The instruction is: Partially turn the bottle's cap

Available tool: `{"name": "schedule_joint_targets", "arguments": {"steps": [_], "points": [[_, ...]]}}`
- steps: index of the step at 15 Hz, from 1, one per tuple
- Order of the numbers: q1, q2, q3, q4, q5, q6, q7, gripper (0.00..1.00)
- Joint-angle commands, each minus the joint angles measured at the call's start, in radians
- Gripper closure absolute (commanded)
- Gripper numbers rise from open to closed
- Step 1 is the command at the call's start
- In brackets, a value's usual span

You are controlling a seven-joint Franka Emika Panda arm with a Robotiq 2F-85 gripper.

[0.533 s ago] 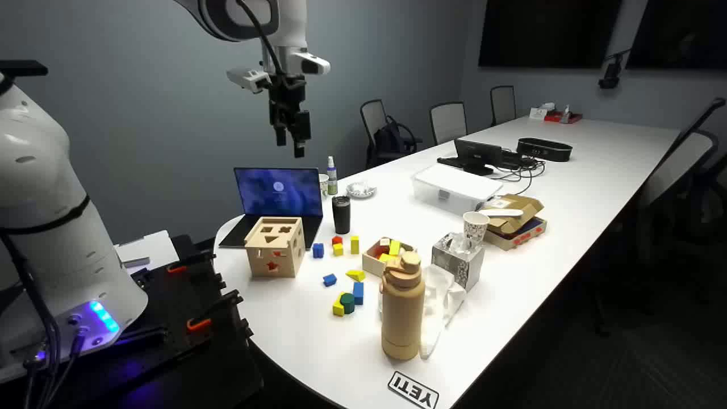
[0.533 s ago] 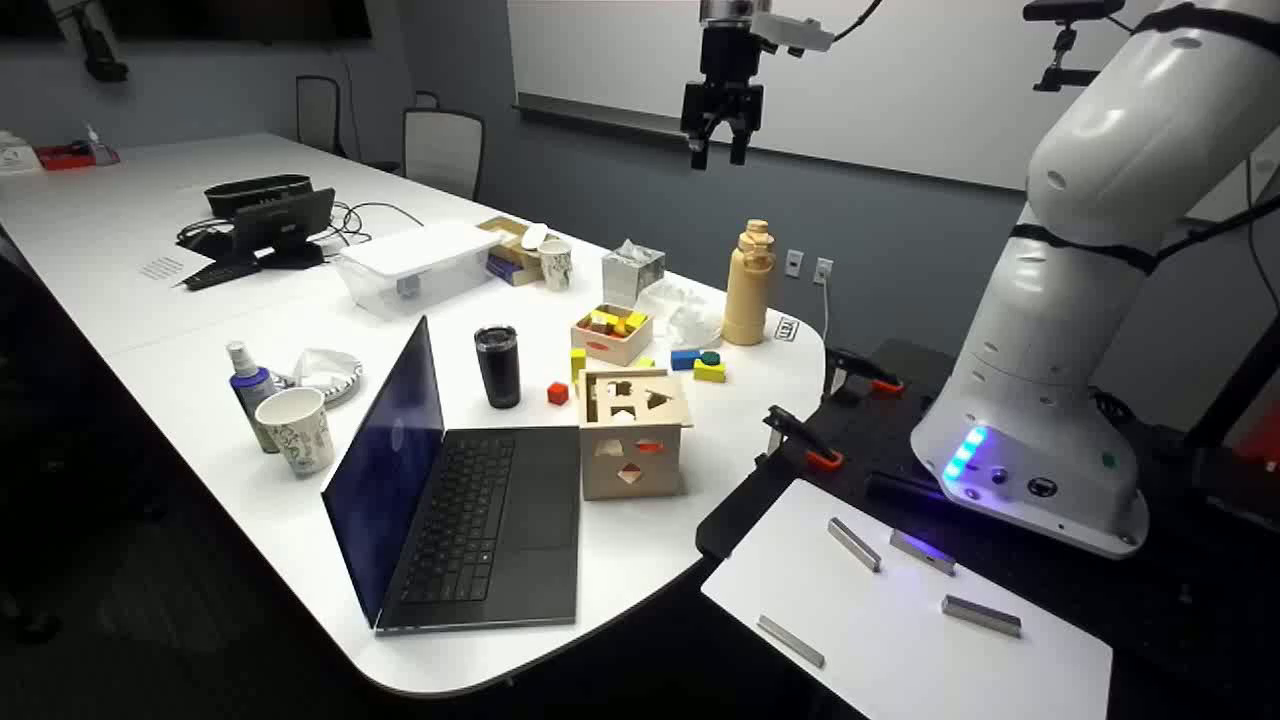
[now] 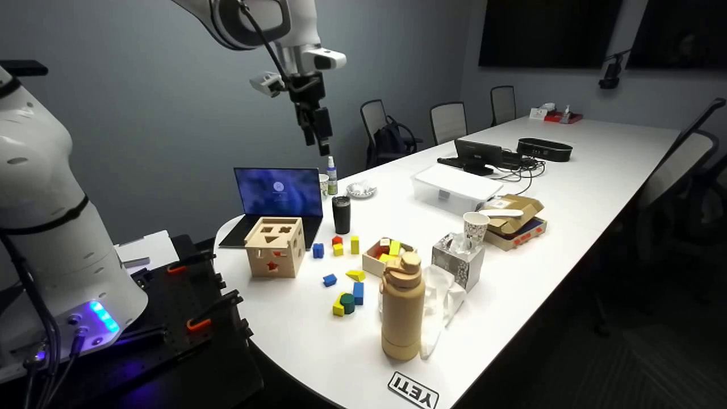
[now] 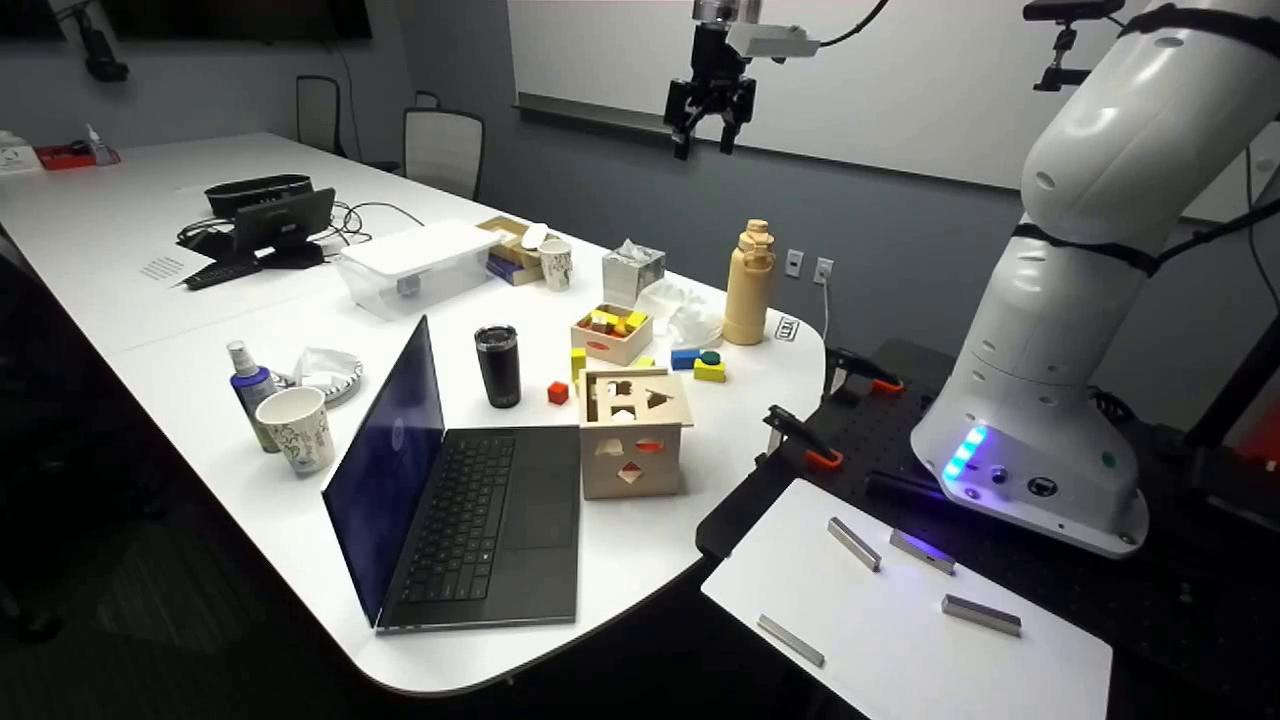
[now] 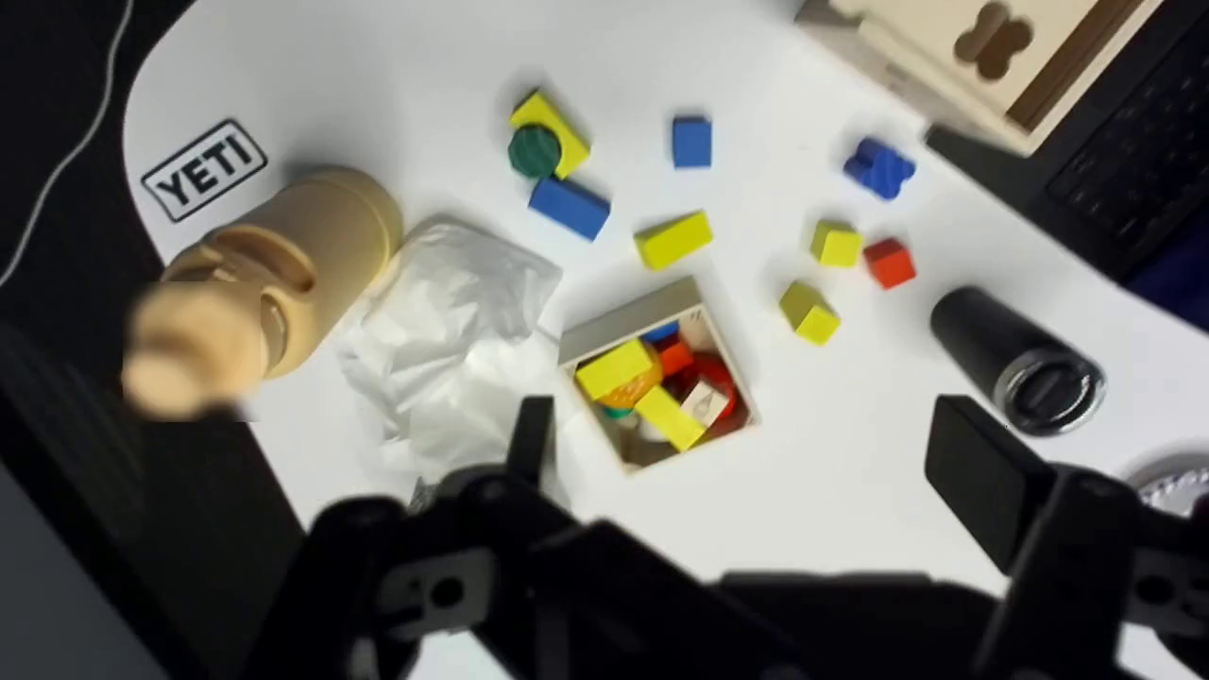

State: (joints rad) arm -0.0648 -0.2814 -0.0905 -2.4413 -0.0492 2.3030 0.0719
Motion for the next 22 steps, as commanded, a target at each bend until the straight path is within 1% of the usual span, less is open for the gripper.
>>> {"name": "schedule_joint_targets", "arguments": {"steps": [1,2,4,7,9,12,15,20,22], "points": [[-0.078,0.145,0.011,0.108,-0.095,0.137,0.150,0.00],[-0.100,0.191,-0.001,0.144,-0.120,0.166,0.189,0.00],[-0.131,0.271,-0.026,0.215,-0.154,0.187,0.274,0.00],[-0.149,0.363,-0.077,0.307,-0.165,0.154,0.389,0.00],[-0.148,0.392,-0.118,0.338,-0.174,0.132,0.467,0.00],[-0.147,0.412,-0.184,0.332,-0.201,0.134,0.567,0.00],[-0.158,0.444,-0.221,0.305,-0.178,0.170,0.592,0.00],[-0.158,0.512,-0.244,0.277,-0.116,0.199,0.599,0.00],[-0.153,0.537,-0.248,0.269,-0.093,0.237,0.603,0.00]]}}
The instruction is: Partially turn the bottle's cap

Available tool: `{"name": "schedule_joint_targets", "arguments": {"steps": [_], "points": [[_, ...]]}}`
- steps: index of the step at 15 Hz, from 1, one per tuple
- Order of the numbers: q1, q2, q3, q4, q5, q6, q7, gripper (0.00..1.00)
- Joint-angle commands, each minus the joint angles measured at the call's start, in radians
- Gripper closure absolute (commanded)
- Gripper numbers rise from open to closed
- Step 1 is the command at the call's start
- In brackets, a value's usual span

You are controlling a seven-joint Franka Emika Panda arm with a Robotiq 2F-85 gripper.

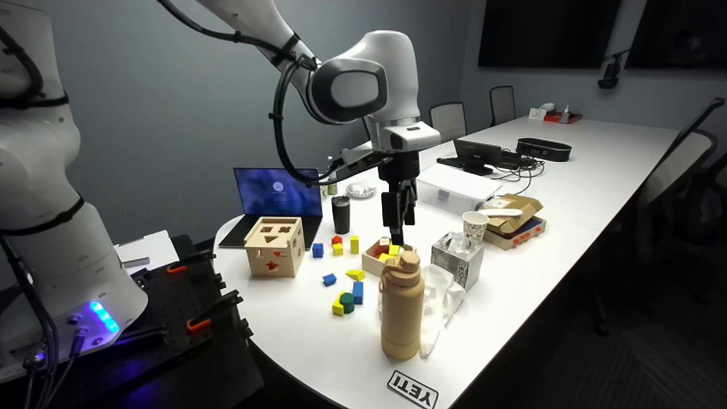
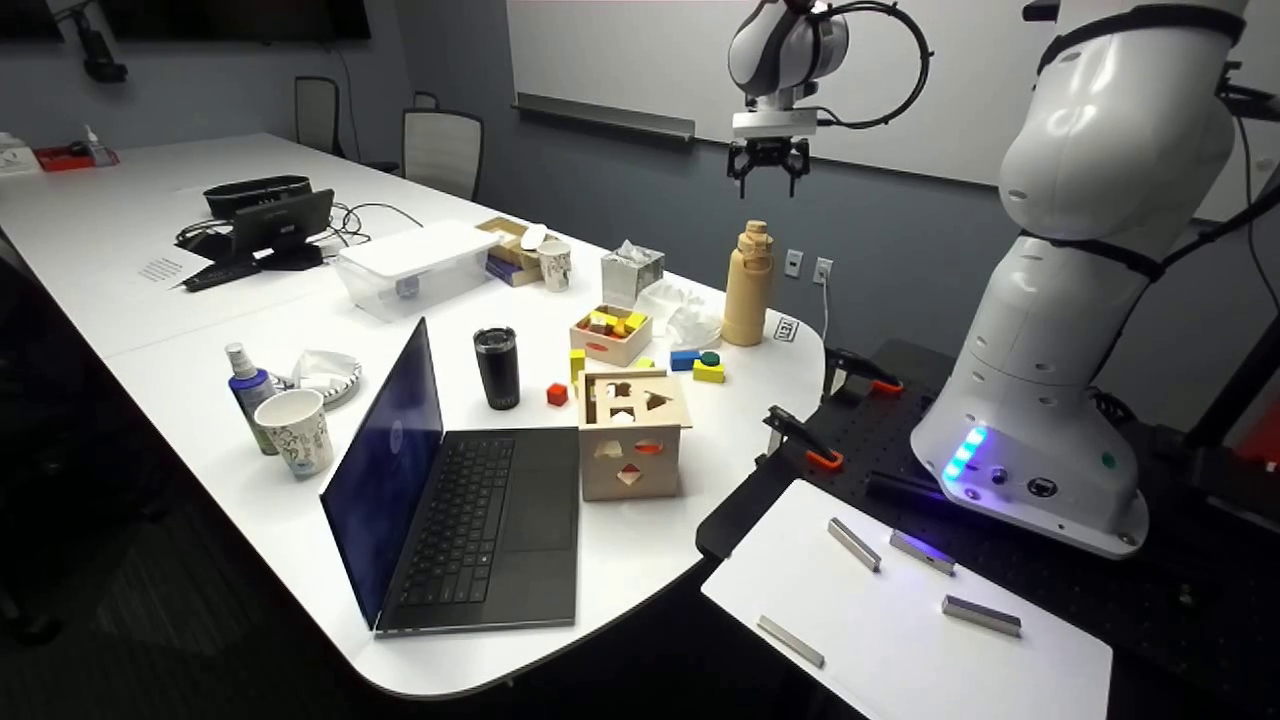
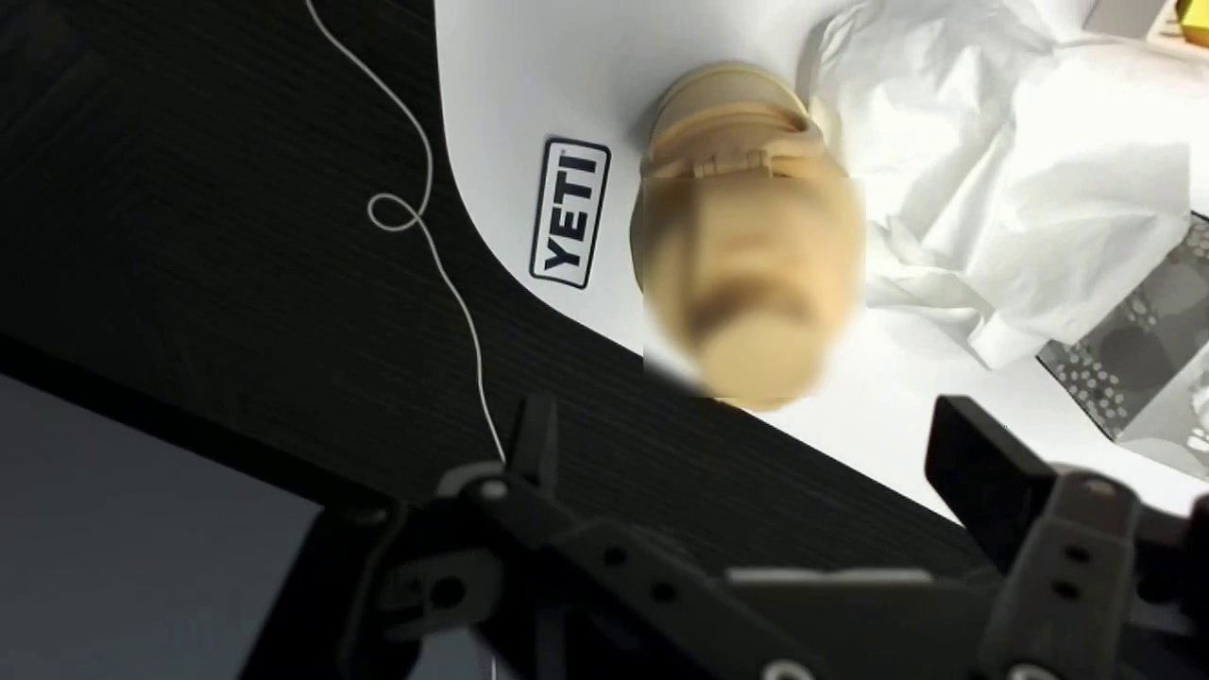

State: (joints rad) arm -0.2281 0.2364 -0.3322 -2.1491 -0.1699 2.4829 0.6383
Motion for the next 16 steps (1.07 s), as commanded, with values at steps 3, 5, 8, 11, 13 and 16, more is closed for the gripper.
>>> {"name": "schedule_joint_targets", "arguments": {"steps": [3,5,8,11,13,16], "points": [[0.022,0.052,-0.015,-0.029,0.047,0.136,0.063,0.00],[0.022,0.073,-0.012,-0.027,0.071,0.170,0.053,0.00],[0.024,0.096,-0.012,-0.027,0.104,0.198,0.042,0.00],[0.027,0.111,-0.014,-0.031,0.125,0.221,0.034,0.00],[0.028,0.113,-0.015,-0.036,0.137,0.243,0.031,0.00],[0.039,0.123,-0.027,-0.037,0.136,0.271,0.034,0.00]]}}
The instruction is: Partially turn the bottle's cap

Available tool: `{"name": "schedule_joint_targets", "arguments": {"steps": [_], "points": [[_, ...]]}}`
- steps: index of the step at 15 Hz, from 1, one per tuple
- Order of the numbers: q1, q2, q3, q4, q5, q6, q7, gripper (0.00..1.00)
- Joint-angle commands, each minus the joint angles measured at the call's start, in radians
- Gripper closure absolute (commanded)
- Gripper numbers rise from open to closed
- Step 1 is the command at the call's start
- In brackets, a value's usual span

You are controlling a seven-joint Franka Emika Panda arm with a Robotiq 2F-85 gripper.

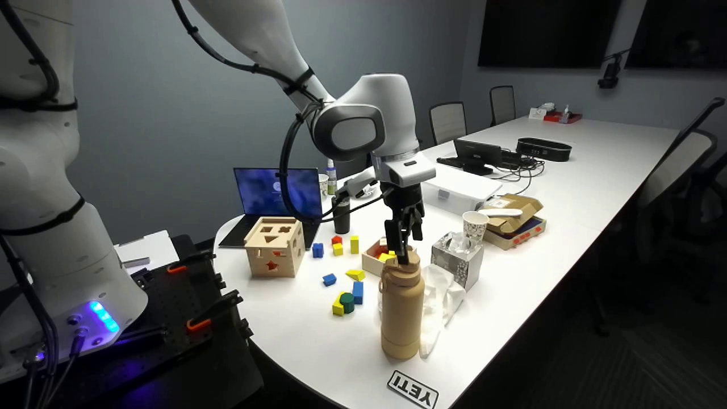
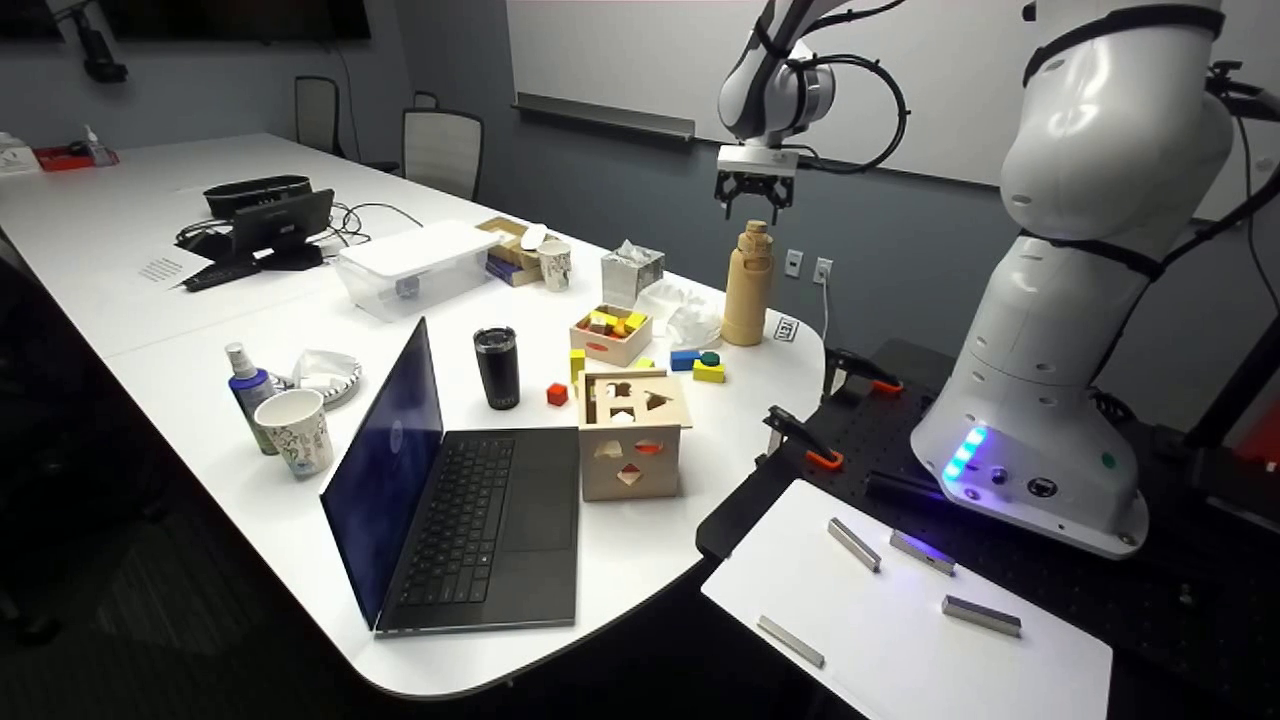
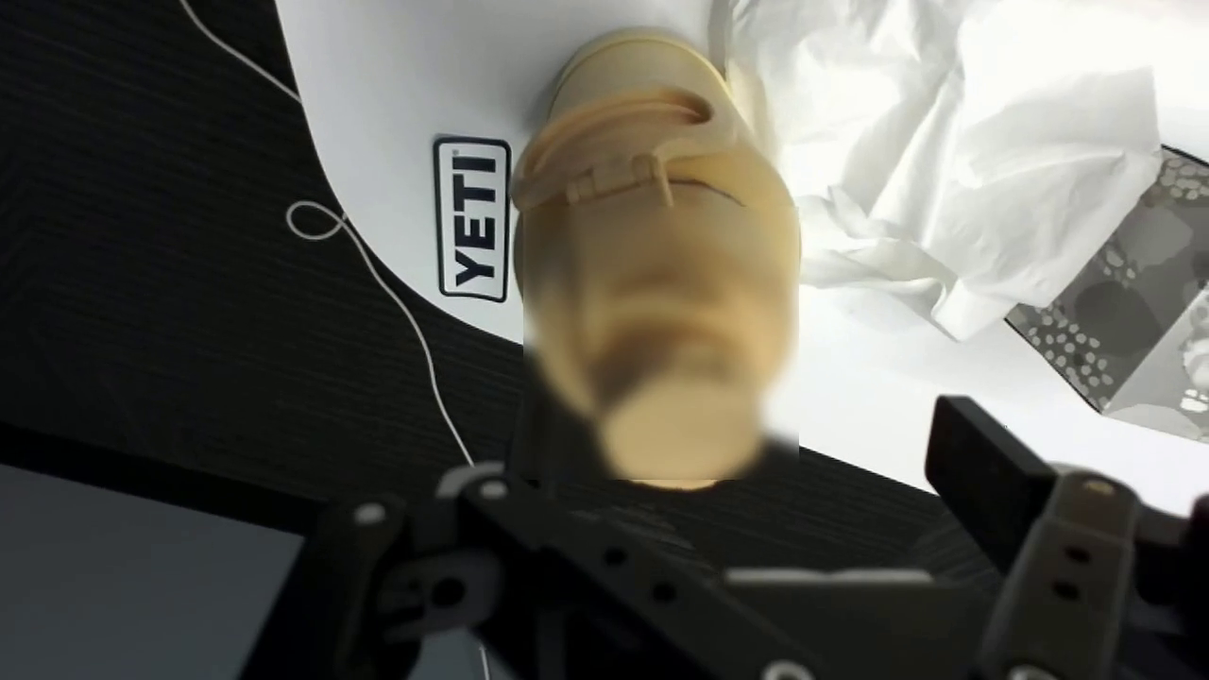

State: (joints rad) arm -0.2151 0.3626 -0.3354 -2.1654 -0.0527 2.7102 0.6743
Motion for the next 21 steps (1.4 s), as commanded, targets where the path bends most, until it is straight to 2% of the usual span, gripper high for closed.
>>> {"name": "schedule_joint_targets", "arguments": {"steps": [1,6,8,15,21], "points": [[0.029,0.000,-0.028,-0.020,0.017,0.048,-0.001,0.00],[0.038,0.020,-0.048,-0.022,0.008,0.060,0.009,0.00],[0.051,0.027,-0.066,-0.023,0.002,0.071,0.021,0.28],[0.109,0.038,-0.120,-0.023,-0.010,0.092,0.026,0.80],[0.148,0.041,-0.154,-0.003,-0.058,0.065,0.003,0.80]]}}
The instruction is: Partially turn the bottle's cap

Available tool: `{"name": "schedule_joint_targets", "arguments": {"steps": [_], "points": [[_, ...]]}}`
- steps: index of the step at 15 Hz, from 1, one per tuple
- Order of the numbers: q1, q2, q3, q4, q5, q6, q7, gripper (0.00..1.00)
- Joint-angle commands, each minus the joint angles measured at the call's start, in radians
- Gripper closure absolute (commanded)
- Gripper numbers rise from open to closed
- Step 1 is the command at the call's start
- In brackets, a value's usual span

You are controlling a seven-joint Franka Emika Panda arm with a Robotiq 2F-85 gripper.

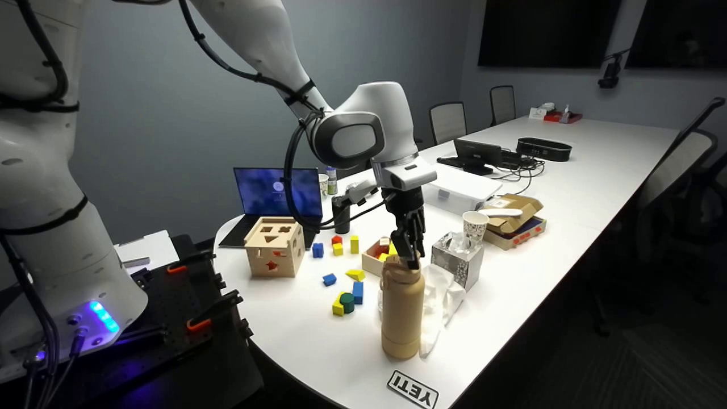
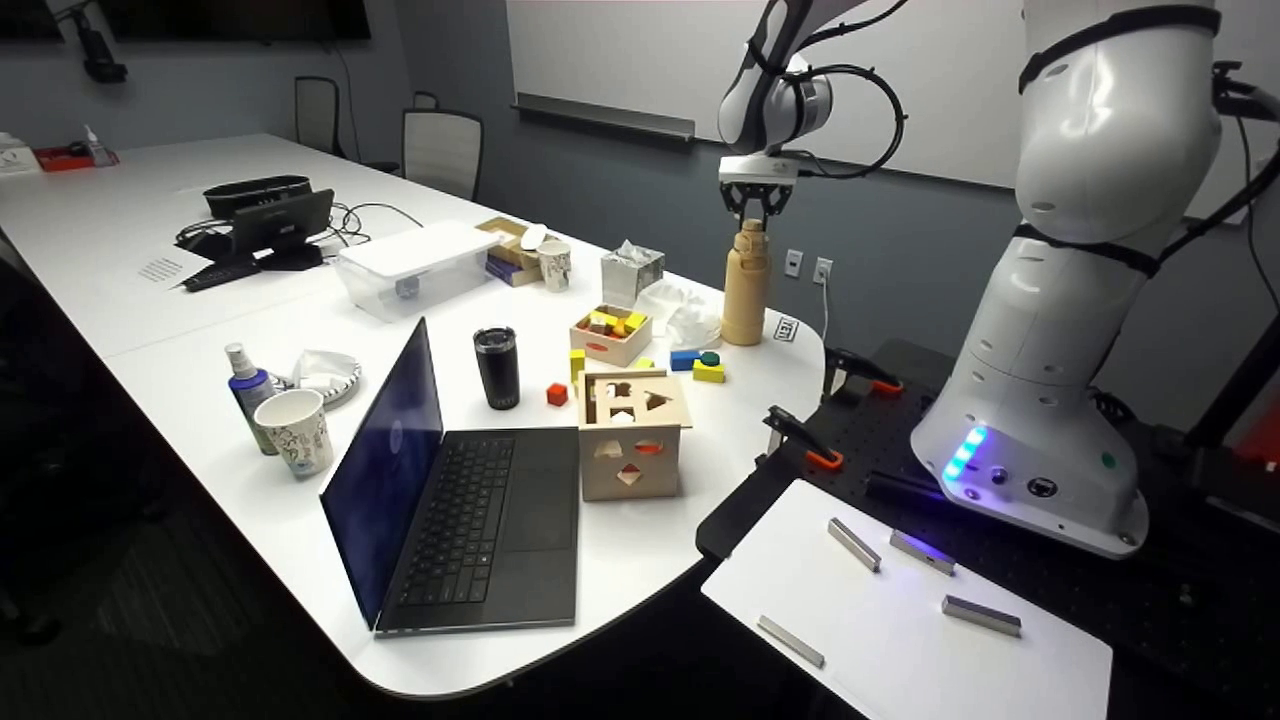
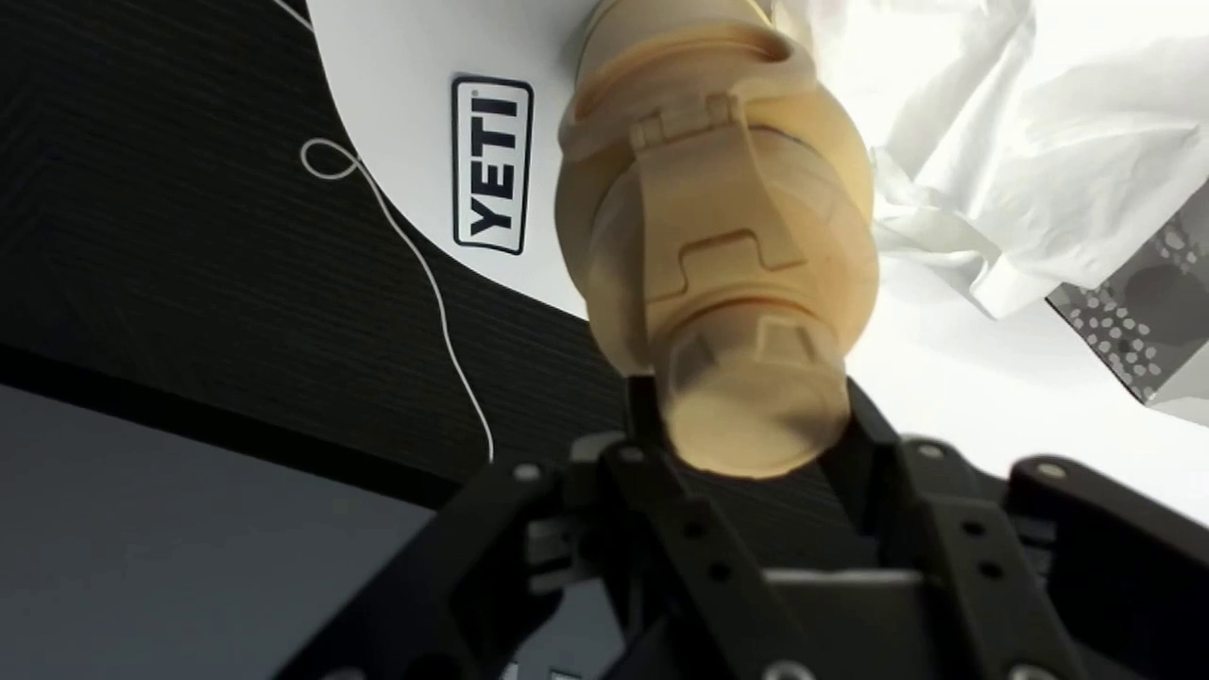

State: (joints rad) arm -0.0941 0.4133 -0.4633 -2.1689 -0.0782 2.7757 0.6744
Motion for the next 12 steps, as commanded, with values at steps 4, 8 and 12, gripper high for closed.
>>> {"name": "schedule_joint_targets", "arguments": {"steps": [4,8,12], "points": [[0.009,0.001,-0.017,0.009,-0.043,0.006,-0.026,0.80],[-0.032,0.012,0.029,0.013,-0.003,0.017,-0.112,0.80],[-0.066,0.031,0.070,0.039,0.032,0.032,-0.222,0.80]]}}
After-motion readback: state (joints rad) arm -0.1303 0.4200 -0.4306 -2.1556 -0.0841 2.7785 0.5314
